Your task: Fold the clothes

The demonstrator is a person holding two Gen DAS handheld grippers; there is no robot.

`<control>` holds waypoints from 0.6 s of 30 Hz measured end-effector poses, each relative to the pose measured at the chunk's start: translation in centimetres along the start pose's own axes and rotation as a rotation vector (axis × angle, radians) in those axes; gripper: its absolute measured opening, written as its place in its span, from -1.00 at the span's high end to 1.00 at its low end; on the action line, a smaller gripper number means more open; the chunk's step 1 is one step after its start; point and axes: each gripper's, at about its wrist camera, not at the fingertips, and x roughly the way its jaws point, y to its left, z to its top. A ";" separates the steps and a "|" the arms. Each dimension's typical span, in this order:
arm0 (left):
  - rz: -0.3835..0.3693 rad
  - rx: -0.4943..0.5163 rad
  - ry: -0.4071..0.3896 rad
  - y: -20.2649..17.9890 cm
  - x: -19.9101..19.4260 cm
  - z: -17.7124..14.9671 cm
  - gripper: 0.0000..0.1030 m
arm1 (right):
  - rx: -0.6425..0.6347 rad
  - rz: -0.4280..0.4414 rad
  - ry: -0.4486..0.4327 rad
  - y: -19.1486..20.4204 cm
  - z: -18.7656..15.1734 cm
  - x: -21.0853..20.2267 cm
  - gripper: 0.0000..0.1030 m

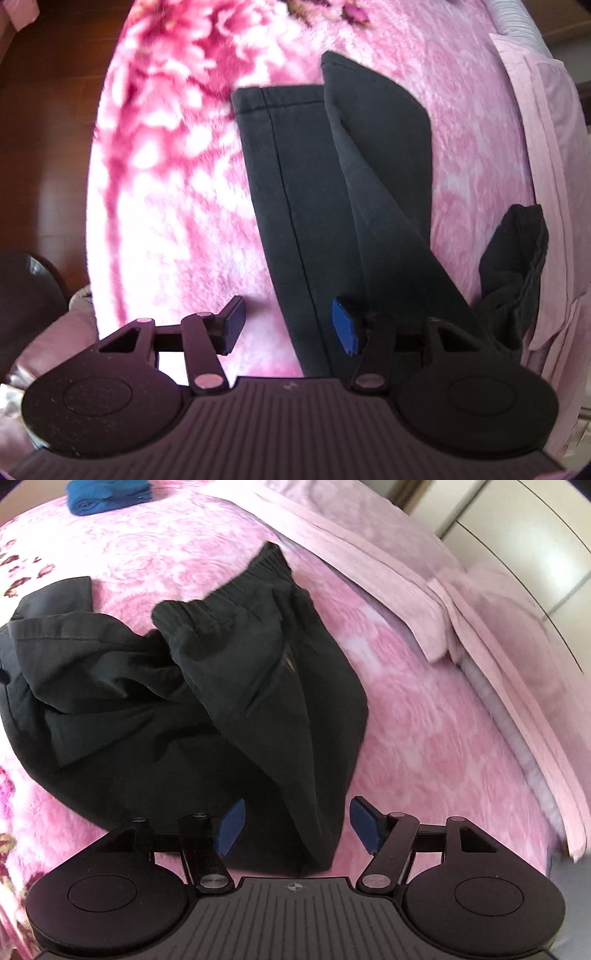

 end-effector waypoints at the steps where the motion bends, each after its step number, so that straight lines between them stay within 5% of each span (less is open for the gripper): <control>1: 0.008 0.006 -0.009 -0.3 0.3 -0.1 0.07 | -0.020 0.003 -0.006 0.3 0.2 0.4 -0.29; 5: 0.032 0.035 -0.041 -1.4 1.0 -0.7 0.02 | -0.101 -0.002 -0.032 1.6 1.5 2.3 -0.29; 7: 0.028 0.060 -0.055 -1.7 0.9 -0.5 0.40 | -0.125 -0.013 -0.046 2.1 2.3 3.6 -0.29; 8: 0.023 0.074 -0.061 -1.8 0.9 -0.4 0.75 | -0.132 -0.022 -0.061 2.2 2.7 4.3 -0.29; 9: 0.018 0.089 -0.066 -1.9 0.9 -0.2 0.81 | -0.135 -0.024 -0.076 2.1 3.2 4.9 -0.18; 10: 0.014 0.101 -0.069 -2.1 0.8 -0.1 0.82 | -0.120 -0.010 -0.088 1.7 3.8 5.3 0.12; 11: 0.016 0.109 -0.064 -2.3 0.8 0.2 0.84 | -0.084 0.009 -0.090 0.9 4.3 5.4 0.74; 14: 0.009 0.189 -0.101 -4.4 -0.1 1.1 0.85 | 0.187 0.083 -0.104 -4.1 5.7 3.9 0.76; 18: -0.033 0.382 -0.139 -11.2 -1.2 3.6 0.86 | 0.730 0.160 -0.167 -14.5 4.4 0.6 0.77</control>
